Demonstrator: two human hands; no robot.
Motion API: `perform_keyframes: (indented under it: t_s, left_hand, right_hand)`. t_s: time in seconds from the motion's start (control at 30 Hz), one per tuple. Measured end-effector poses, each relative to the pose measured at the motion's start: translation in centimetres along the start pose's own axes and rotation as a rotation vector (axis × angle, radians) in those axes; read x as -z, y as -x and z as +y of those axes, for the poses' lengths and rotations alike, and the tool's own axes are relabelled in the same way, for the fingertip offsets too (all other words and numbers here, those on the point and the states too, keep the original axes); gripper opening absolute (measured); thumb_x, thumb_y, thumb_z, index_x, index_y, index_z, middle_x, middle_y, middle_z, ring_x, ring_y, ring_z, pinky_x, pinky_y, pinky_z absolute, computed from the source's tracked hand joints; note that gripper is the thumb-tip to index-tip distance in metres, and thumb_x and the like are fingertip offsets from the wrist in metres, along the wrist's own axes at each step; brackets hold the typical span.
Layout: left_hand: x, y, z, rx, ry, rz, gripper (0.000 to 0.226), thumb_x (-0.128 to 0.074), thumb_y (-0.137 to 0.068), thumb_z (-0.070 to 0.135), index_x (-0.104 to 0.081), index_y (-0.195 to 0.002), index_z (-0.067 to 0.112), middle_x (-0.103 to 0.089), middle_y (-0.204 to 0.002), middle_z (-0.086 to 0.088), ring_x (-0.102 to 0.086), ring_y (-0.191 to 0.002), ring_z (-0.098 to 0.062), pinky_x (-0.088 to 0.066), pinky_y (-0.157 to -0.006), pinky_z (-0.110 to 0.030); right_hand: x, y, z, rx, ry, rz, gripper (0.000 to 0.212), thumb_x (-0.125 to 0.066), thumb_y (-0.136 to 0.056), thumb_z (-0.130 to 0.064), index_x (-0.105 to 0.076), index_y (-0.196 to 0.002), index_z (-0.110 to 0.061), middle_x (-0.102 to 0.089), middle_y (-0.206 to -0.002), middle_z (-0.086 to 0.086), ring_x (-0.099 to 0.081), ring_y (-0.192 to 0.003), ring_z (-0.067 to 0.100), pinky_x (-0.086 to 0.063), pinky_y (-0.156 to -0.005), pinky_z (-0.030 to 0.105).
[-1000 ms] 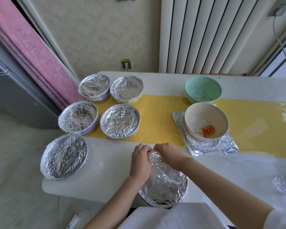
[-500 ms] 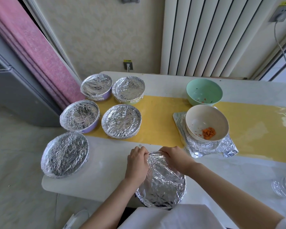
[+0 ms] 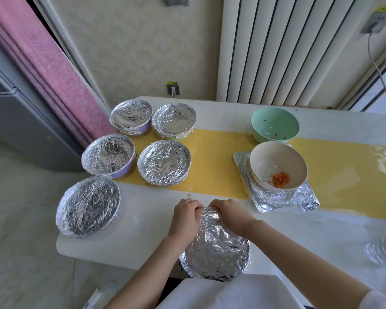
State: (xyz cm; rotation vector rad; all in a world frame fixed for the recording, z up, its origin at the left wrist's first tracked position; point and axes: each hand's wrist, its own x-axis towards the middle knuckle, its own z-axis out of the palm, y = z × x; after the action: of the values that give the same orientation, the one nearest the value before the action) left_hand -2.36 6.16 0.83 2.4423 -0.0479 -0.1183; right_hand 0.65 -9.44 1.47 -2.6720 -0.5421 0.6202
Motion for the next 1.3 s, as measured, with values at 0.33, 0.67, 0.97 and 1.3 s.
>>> perform_keyframes:
  t_s: [0.33, 0.67, 0.97, 1.3]
  left_hand:
    - [-0.1, 0.4, -0.2, 0.013, 0.039, 0.067, 0.013, -0.057, -0.092, 0.014, -0.069, -0.090, 0.008, -0.062, -0.086, -0.005, -0.048, -0.085, -0.017, -0.036, -0.074, -0.024]
    - [0.1, 0.7, -0.3, 0.022, 0.056, 0.074, 0.012, -0.059, -0.091, 0.014, -0.069, -0.087, 0.010, -0.064, -0.082, -0.004, -0.049, -0.082, -0.016, -0.035, -0.070, -0.022]
    - [-0.3, 0.7, -0.6, 0.057, 0.022, 0.002, 0.013, -0.046, -0.096, 0.012, -0.058, -0.093, 0.009, -0.051, -0.091, -0.001, -0.044, -0.092, -0.018, -0.037, -0.079, -0.027]
    - [0.0, 0.2, -0.6, 0.088, 0.052, -0.021, 0.014, -0.052, -0.094, 0.020, -0.061, -0.089, 0.011, -0.054, -0.082, 0.003, -0.044, -0.087, -0.016, -0.033, -0.073, -0.026]
  right_hand:
    - [0.4, -0.5, -1.0, 0.080, 0.113, -0.066, 0.023, -0.044, -0.093, -0.004, -0.054, -0.112, -0.011, -0.065, -0.102, 0.011, -0.059, -0.090, 0.028, -0.033, -0.065, 0.028]
    - [0.3, -0.9, -0.4, 0.110, -0.055, -0.081, 0.026, -0.039, -0.095, -0.006, -0.059, -0.112, -0.010, -0.065, -0.091, 0.008, -0.050, -0.078, 0.020, -0.040, -0.071, 0.030]
    - [-0.1, -0.2, 0.4, 0.048, -0.019, -0.046, 0.032, -0.039, -0.096, -0.006, -0.055, -0.121, -0.016, -0.068, -0.100, 0.009, -0.061, -0.091, 0.026, -0.048, -0.080, 0.039]
    - [2.0, -0.7, -1.2, -0.071, -0.270, -0.195, 0.033, -0.032, -0.102, -0.022, -0.059, -0.106, -0.004, -0.058, -0.085, 0.008, -0.046, -0.078, 0.020, -0.035, -0.071, 0.028]
